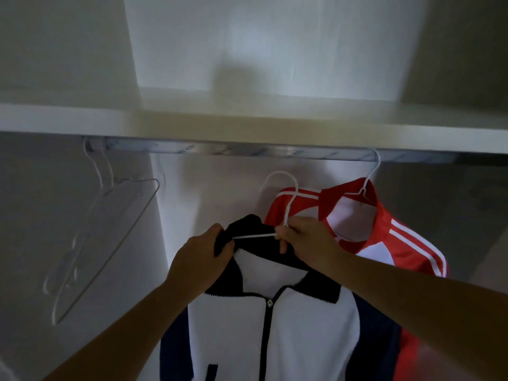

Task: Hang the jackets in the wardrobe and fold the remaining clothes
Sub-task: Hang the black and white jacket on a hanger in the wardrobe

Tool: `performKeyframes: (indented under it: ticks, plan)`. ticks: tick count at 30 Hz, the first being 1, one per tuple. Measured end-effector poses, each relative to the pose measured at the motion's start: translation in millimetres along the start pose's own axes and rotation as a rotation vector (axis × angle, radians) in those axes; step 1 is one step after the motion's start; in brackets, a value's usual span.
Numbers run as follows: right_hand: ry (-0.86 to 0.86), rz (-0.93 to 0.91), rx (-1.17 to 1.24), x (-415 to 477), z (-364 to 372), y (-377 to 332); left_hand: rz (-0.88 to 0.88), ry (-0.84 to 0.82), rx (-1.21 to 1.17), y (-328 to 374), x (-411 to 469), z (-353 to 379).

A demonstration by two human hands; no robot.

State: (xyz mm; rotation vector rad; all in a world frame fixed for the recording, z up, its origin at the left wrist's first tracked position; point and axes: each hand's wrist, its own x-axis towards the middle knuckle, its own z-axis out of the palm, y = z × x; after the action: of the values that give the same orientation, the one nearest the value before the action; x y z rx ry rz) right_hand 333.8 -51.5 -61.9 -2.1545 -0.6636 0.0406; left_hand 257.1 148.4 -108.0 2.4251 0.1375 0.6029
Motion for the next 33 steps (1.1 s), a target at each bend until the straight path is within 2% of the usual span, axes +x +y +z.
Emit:
performKeyframes:
  ticks: [2,8,14,21,23,25,27,30,31,33]
  plan:
    - [0.067,-0.016,-0.024,22,-10,0,-0.017,-0.002,-0.081,-6,15,8]
    - [0.212,-0.01,0.038,75,-35,-2,0.06,0.048,-0.063,-8,52,15]
    - [0.27,0.096,0.03,124,-40,-2,-0.039,0.051,-0.223,-6,78,13]
    - [0.203,0.139,-0.147,120,-11,29,-0.123,0.016,-0.326,-13,56,45]
    - [0.332,0.046,-0.348,111,-7,29,-0.13,0.023,-0.339,-11,54,47]
    - [0.553,-0.183,-0.514,89,-2,29,-0.138,0.023,-0.355,-8,54,45]
    - [0.641,-0.404,-0.558,59,8,39,-0.166,0.013,-0.383,-5,54,41]
    - [0.481,-0.479,-0.646,15,39,74,-0.196,-0.013,-0.402,-3,51,35]
    - [0.414,-0.435,-0.634,6,51,86,-0.197,-0.022,-0.393,-3,51,33]
    - [0.281,-0.23,-0.589,-1,72,101,-0.198,-0.032,-0.383,-3,50,29]
